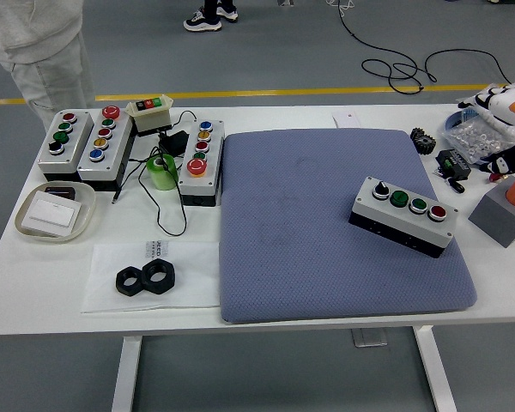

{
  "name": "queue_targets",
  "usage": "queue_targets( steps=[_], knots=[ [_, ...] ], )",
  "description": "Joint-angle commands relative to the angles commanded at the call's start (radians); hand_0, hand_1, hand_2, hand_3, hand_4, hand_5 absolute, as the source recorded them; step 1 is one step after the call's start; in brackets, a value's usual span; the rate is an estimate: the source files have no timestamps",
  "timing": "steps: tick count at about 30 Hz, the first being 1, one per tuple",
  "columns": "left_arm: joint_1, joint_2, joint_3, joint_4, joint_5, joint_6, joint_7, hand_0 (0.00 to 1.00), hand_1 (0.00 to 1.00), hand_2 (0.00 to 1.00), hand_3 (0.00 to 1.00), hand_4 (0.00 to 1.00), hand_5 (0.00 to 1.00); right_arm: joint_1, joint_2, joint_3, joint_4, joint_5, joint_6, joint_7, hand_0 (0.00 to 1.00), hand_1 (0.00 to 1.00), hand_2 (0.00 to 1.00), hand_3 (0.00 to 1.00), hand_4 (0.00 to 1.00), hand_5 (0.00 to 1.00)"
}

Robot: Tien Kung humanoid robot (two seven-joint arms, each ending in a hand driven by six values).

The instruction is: Pick up the button,place it on the desk,press the button,press the button

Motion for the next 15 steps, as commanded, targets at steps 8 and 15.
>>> queue_targets(
  steps=[8,15],
  knots=[
    [-0.005,0.002,-0.001,0.000,0.000,0.002,0.000,0.741,0.904,0.958,0.800,0.556,0.998,0.010,0.075,-0.049,0.047,-0.014,-0.001,0.002,0.865,0.840,0.897,0.850,0.882,0.219],
    [-0.010,0.001,0.000,0.000,0.002,0.006,0.000,0.741,0.905,0.957,0.799,0.554,0.998,0.024,0.142,-0.061,-0.030,-0.020,-0.027,-0.008,0.864,0.843,0.897,0.855,0.885,0.214]
  ],
)
